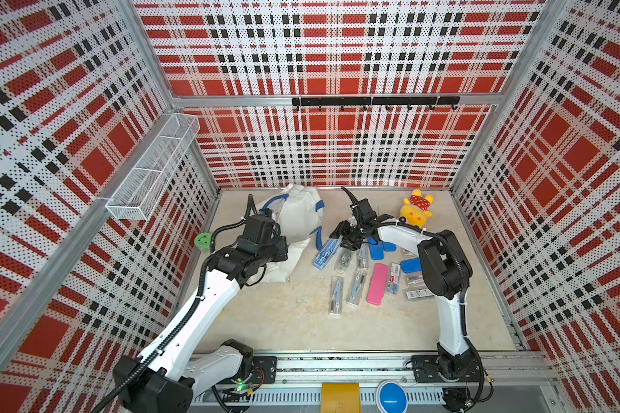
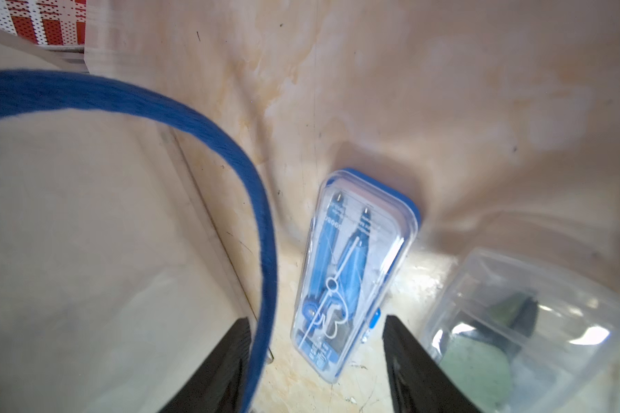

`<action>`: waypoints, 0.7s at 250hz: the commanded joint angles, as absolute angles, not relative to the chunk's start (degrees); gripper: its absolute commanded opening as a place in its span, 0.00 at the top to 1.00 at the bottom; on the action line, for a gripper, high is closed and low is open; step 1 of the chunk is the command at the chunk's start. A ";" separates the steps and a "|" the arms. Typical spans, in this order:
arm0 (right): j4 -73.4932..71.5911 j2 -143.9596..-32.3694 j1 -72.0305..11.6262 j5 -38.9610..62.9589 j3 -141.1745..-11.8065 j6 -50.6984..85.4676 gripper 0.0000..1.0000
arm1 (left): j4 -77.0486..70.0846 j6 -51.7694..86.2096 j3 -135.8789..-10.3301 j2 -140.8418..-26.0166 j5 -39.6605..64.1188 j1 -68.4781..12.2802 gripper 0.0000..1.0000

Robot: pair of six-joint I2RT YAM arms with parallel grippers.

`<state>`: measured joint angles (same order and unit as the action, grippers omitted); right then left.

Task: Take out the compass set from the canvas bag
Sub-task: Place the compass set at the center of the board, then pick up the compass set from the canvas bag.

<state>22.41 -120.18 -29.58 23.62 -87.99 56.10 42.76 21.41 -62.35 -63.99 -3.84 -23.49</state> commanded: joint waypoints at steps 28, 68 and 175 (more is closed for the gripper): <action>21.20 -107.72 -28.87 20.73 -82.89 56.29 0.43 | 41.57 17.26 -66.42 -65.08 -4.80 -26.34 1.00; 15.73 -96.00 -28.80 16.67 -73.38 59.00 0.55 | 41.22 15.60 -67.07 -65.35 -4.87 -28.39 1.00; -5.51 -91.52 -40.07 17.97 -62.20 66.73 0.69 | 40.22 17.39 -65.75 -66.62 -14.32 -39.12 1.00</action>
